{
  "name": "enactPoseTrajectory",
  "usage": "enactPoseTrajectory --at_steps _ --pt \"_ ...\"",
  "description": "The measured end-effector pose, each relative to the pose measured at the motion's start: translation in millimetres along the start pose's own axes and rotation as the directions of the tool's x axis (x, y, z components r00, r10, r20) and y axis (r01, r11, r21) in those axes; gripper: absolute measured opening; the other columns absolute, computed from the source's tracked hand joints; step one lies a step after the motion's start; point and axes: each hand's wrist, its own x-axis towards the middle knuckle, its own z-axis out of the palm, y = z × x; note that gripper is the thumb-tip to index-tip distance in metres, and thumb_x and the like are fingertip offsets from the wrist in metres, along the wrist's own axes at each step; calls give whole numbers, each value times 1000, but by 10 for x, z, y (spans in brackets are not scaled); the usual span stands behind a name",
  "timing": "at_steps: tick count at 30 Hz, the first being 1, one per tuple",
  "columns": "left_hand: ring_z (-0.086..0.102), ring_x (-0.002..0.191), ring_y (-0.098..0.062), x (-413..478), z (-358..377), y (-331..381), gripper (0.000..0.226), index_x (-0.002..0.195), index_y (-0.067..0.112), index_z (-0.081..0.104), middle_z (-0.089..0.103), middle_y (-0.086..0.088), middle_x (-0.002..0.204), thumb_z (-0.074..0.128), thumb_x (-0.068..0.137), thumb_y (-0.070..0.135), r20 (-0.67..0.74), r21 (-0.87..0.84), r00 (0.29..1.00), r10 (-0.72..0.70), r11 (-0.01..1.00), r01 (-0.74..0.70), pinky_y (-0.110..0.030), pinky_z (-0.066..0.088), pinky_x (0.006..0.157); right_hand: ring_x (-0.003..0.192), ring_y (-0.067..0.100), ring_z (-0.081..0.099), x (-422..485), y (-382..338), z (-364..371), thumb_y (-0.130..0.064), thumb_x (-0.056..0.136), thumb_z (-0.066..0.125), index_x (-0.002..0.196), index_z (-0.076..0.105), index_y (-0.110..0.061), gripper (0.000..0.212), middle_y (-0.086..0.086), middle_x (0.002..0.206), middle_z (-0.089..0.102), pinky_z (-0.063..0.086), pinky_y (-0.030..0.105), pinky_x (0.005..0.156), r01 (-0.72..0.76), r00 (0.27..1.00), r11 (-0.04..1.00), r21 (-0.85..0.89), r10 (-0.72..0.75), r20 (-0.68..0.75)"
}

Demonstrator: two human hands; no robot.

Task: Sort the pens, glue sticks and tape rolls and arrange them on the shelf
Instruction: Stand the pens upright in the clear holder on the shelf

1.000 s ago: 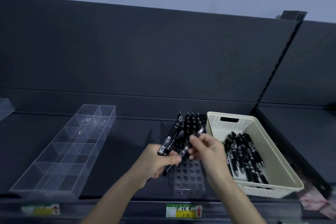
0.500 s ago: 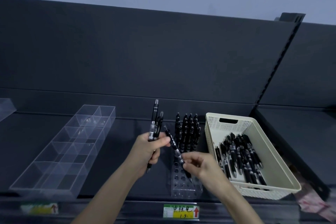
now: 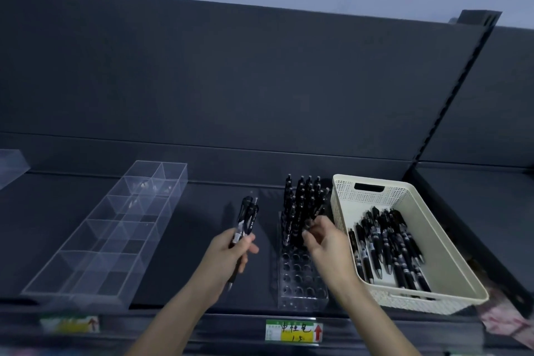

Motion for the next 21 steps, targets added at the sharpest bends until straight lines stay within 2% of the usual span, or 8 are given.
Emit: enactPoseTrajectory --at_steps 2,5,10,14,18,21 --pt "45 53 -10 7 -18 -9 15 89 12 63 56 -4 70 49 94 8 2 11 1000 13 1000 -13 -20 42 60 82 18 64 -18 7 54 -16 92 53 108 54 -10 17 2 93 68 53 34 78 37 999 994 -104 -38 -12" --pt "47 56 -10 13 -26 -9 17 92 14 65 51 -3 67 51 92 5 18 -4 999 27 1000 -27 -19 43 61 78 20 64 -27 -8 85 -18 93 50 107 52 -11 16 6 95 68 54 32 72 87 995 976 -200 -95 -35" --pt "52 56 -10 -14 12 21 16 97 13 64 57 -1 69 49 94 7 48 -104 998 43 994 -38 -20 45 53 78 20 62 -72 34 138 -21 96 44 105 49 -13 13 3 90 62 53 30 68 91 996 920 -382 -91 16" --pt "52 54 -10 -39 46 43 17 100 14 62 57 0 65 47 95 10 77 -136 996 52 990 -41 -20 44 51 80 22 62 -73 57 192 -21 96 43 104 51 -12 14 0 85 52 48 29 66 86 996 898 -431 -78 35" --pt "51 54 -10 -46 52 44 17 101 14 62 58 0 64 47 95 10 86 -117 994 62 992 -52 -21 44 52 98 19 57 -51 70 225 -20 95 45 106 57 -11 19 4 104 61 47 29 76 94 995 889 -448 -94 22" --pt "51 53 -10 -45 44 28 17 101 15 63 59 2 62 47 95 10 85 -109 994 64 993 -55 -22 43 52 104 19 55 -40 78 229 -20 95 46 114 59 -11 25 4 110 61 47 28 82 87 996 901 -424 -89 17"
